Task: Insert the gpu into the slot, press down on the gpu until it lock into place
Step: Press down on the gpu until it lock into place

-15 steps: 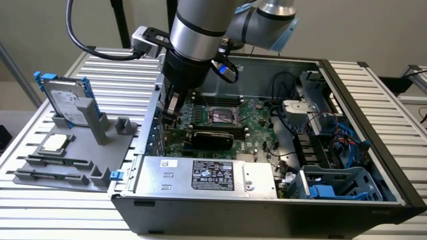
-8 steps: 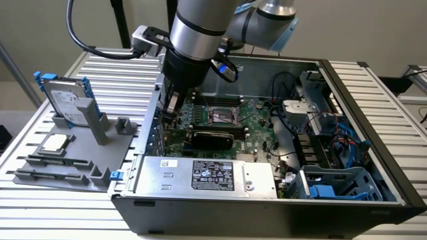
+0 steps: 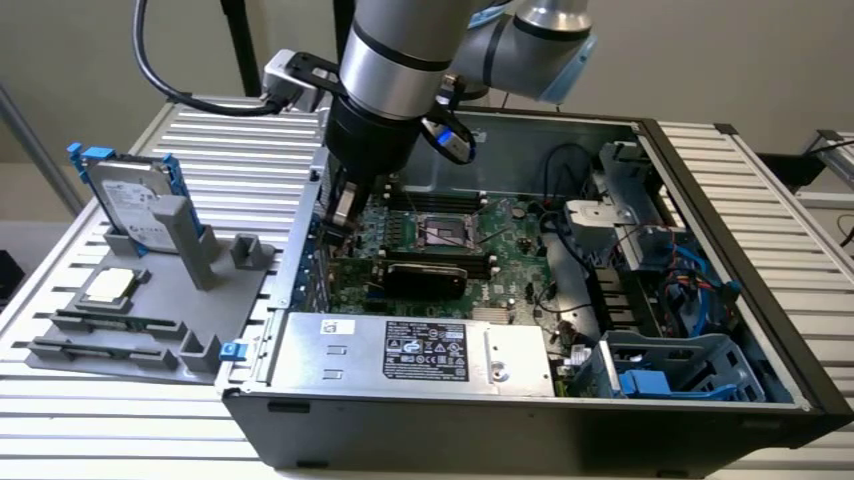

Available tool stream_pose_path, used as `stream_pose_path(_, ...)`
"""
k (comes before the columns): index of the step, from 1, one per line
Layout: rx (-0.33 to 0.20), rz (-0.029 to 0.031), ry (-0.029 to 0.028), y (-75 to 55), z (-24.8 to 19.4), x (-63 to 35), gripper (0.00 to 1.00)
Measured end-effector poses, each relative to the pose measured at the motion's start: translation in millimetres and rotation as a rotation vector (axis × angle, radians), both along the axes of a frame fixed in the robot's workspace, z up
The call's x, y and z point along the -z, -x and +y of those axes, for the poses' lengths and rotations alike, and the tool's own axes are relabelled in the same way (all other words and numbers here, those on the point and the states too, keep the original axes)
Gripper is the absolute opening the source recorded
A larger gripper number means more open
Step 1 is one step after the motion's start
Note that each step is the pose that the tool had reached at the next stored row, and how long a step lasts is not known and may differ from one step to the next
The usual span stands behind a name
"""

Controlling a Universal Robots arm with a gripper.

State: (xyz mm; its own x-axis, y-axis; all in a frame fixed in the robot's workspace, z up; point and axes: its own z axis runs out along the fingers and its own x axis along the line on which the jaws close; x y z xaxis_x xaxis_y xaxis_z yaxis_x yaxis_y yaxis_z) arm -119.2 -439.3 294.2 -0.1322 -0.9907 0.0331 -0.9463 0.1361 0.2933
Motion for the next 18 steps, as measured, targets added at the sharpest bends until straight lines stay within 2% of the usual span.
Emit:
stream_pose_path(7,0.006,0.0068,0.0024,0.0,0.2,-1.5,0.11)
stream_pose_path(18,0.012,0.007,0.006,1.1,1.2,-0.1,0.11)
